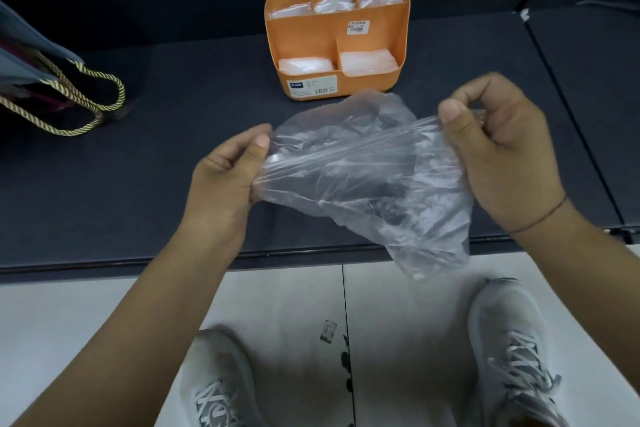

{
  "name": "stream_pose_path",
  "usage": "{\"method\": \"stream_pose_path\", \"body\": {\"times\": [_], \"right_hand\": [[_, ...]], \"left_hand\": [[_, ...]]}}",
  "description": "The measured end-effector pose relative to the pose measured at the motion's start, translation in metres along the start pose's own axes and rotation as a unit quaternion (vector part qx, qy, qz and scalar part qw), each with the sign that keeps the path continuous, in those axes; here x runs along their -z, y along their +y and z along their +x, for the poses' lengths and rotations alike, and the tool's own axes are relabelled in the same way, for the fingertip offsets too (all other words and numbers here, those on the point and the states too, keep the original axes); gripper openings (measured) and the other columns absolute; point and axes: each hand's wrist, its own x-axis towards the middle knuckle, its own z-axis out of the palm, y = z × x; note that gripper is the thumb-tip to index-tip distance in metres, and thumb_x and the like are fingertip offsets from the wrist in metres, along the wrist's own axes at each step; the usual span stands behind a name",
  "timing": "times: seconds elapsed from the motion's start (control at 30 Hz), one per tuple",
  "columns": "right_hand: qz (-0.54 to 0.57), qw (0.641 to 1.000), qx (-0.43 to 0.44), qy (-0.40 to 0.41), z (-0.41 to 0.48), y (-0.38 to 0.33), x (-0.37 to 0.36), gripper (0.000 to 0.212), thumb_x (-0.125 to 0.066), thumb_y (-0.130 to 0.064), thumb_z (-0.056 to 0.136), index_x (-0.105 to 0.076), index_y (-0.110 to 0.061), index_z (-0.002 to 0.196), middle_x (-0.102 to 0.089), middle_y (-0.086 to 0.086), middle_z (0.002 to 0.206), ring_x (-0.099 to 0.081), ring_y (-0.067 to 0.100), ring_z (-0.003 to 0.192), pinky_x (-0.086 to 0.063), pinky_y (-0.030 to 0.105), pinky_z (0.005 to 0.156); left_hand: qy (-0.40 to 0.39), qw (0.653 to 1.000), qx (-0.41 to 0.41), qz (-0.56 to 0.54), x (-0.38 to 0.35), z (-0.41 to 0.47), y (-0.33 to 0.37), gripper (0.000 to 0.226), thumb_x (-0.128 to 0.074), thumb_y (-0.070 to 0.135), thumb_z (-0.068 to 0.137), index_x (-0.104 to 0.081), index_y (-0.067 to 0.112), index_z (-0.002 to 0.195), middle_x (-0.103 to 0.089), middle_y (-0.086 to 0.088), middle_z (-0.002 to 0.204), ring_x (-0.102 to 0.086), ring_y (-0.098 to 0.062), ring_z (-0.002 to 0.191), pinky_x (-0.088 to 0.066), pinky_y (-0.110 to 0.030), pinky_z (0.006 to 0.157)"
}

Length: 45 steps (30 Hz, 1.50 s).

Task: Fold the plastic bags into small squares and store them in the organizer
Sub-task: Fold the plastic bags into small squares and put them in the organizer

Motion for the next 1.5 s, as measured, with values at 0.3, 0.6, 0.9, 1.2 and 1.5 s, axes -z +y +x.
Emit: {"method": "stream_pose_path", "body": {"times": [0.3, 0.6, 0.9, 1.2, 1.5], "right_hand": [[-0.02, 0.99, -0.044, -0.134, 0.026, -0.016, -0.033, 0.02, -0.068, -0.026, 0.088, -0.06, -0.014, 0.074, -0.044, 0.008, 0.055, -0.032, 0.008, 0.047, -0.029, 0.013, 0.046], [0.087, 0.934, -0.084, -0.336, 0.027, 0.015, -0.002, 0.084, -0.066, -0.069, 0.073, -0.043, -0.02, 0.137, -0.054, 0.007, 0.133, -0.053, 0.018, 0.125, -0.043, 0.044, 0.107], [0.007, 0.984, -0.046, -0.17, 0.015, 0.03, -0.018, 0.019, -0.077, -0.014, 0.08, -0.066, -0.003, 0.091, -0.07, 0.005, 0.099, -0.065, 0.01, 0.095, -0.05, 0.03, 0.096], [0.185, 0.961, -0.202, -0.036, 0.032, 0.059, 0.014, 0.012, -0.066, -0.034, 0.078, -0.069, -0.025, 0.071, -0.07, -0.011, 0.079, -0.065, 0.006, 0.082, -0.05, 0.02, 0.075], [0.175, 0.954, -0.217, -0.108, 0.027, 0.062, 0.002, 0.03, -0.068, -0.033, 0.074, -0.066, -0.018, 0.1, -0.064, -0.007, 0.087, -0.054, 0.004, 0.075, -0.042, 0.017, 0.065]], "left_hand": [[-0.154, 0.908, -0.184, 0.343, -0.008, -0.005, 0.03, 0.045, -0.062, 0.058, 0.086, -0.064, 0.028, 0.121, -0.064, 0.015, 0.118, -0.057, 0.011, 0.107, -0.04, -0.009, 0.094], [-0.061, 0.987, -0.067, 0.133, -0.027, 0.004, 0.034, 0.031, -0.065, 0.031, 0.094, -0.067, 0.001, 0.085, -0.066, -0.007, 0.078, -0.059, -0.016, 0.07, -0.052, -0.032, 0.069], [0.041, 0.998, 0.023, 0.028, -0.014, 0.023, 0.013, 0.031, -0.067, 0.03, 0.093, -0.064, 0.018, 0.065, -0.068, -0.002, 0.071, -0.063, -0.02, 0.07, -0.056, -0.042, 0.079], [0.095, 0.993, 0.068, 0.014, 0.013, 0.052, -0.004, 0.021, -0.067, 0.029, 0.093, -0.068, 0.016, 0.077, -0.072, -0.001, 0.075, -0.069, -0.016, 0.07, -0.059, -0.04, 0.083], [0.11, 0.988, 0.105, 0.015, 0.022, 0.06, -0.017, 0.02, -0.066, 0.031, 0.093, -0.07, 0.017, 0.08, -0.071, -0.001, 0.075, -0.068, -0.019, 0.072, -0.058, -0.043, 0.085]]}}
